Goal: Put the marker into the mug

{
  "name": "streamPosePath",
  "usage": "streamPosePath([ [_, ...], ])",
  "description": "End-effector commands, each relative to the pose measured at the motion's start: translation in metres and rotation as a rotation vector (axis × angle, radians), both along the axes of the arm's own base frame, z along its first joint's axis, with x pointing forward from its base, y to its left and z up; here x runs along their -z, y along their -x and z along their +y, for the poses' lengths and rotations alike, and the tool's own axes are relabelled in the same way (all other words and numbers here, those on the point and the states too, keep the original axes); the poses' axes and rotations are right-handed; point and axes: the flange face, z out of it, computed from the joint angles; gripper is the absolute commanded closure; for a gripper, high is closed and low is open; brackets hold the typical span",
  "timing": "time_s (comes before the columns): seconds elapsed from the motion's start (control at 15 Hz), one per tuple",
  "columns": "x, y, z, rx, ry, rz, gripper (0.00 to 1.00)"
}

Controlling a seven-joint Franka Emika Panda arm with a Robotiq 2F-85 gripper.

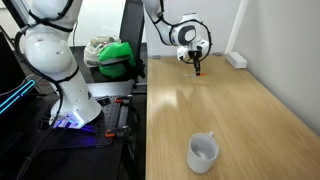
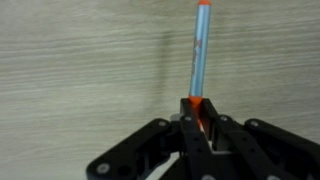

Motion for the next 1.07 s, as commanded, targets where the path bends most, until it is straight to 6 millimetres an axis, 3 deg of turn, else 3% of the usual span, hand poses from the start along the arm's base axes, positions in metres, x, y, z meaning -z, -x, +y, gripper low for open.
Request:
streamPosePath([
  [0.0,-0.03,0.012,-0.008,0.066,0.054,-0.074,0.97],
  [0.53,-0.055,0.012,-0.031,0.297,0.209,-0.242,0.97],
  [1.0,-0.068,0.026,-0.058,0.587,0.383,-0.339,0.97],
])
